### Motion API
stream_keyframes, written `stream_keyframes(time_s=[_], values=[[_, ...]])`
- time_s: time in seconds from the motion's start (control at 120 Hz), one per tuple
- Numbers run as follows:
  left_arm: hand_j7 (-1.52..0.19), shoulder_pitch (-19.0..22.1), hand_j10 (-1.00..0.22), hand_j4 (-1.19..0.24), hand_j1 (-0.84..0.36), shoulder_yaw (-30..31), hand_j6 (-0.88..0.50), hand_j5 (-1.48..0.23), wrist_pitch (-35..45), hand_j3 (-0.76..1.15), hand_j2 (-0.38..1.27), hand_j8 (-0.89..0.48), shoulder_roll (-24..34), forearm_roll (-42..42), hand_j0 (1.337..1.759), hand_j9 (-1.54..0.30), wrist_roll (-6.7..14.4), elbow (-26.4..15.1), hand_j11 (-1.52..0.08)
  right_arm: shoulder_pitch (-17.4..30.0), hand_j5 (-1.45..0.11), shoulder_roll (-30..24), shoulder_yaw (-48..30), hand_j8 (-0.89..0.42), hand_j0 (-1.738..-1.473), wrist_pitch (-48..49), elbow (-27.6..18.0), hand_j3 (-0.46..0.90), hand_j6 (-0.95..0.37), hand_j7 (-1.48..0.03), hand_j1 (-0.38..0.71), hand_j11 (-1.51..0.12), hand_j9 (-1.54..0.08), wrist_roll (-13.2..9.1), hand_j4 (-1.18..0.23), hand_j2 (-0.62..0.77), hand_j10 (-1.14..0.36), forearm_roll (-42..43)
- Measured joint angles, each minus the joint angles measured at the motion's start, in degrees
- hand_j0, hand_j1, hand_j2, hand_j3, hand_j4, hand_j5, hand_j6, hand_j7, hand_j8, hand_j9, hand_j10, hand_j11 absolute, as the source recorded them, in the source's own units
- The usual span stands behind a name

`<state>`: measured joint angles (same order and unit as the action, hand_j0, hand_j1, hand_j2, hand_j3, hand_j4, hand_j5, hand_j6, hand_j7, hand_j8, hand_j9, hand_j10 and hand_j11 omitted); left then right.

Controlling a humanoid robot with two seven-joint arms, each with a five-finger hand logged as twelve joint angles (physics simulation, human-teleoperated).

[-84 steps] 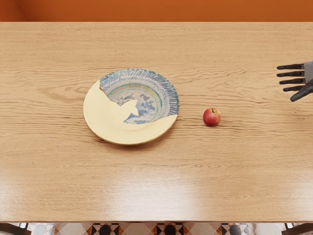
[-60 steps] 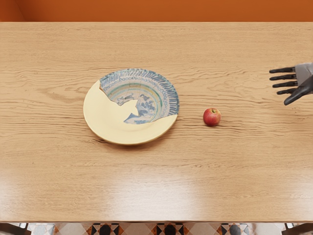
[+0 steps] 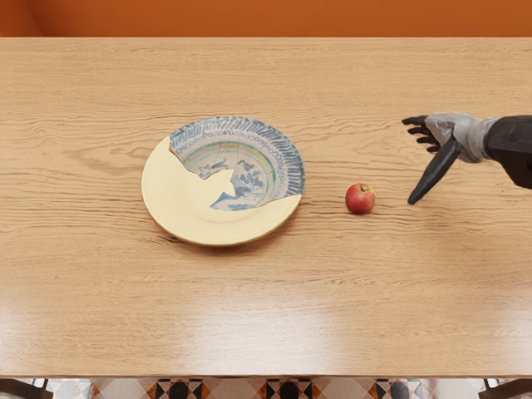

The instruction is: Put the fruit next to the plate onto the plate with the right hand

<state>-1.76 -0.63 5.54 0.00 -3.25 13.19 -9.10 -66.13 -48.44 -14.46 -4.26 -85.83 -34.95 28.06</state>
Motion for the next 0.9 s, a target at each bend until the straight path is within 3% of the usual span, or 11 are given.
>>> stream_keyframes(time_s=[0.25, 0.6, 0.9], values=[[-0.01, 0.0, -0.01, -0.01, 0.34, 0.0, -0.01, -0.01, 0.0, 0.0, 0.0, -0.01, 0.0, 0.0, 1.658, -0.01, 0.0, -0.01, -0.01, 1.33, 0.0, 12.46, 0.89, 0.0, -1.658, -3.89, 6.3, 0.0, 0.0, 0.0, -0.35, 0.0, 0.0, -0.05, 0.0, 0.0, 0.0, 9.4], [-0.01, 0.0, -0.01, -0.01, 0.34, 0.0, -0.01, -0.01, 0.0, 0.0, 0.0, -0.01, 0.0, 0.0, 1.658, -0.01, 0.0, -0.02, -0.01, 2.77, 0.0, 15.38, 0.9, 0.0, -1.658, -2.39, 7.8, 0.0, 0.0, 0.0, -0.35, 0.0, 0.0, -0.05, 0.0, 0.0, 0.0, 10.75], [-0.01, 0.0, -0.01, -0.01, 0.34, 0.0, -0.01, -0.01, 0.0, 0.0, 0.0, -0.01, 0.0, 0.0, 1.658, -0.01, 0.0, -0.01, -0.01, 6.8, 0.0, 19.98, 1.0, 0.0, -1.658, -11.99, 6.83, 0.0, 0.0, 0.0, -0.35, 0.0, 0.0, -0.05, 0.0, 0.0, 0.0, 16.38]])
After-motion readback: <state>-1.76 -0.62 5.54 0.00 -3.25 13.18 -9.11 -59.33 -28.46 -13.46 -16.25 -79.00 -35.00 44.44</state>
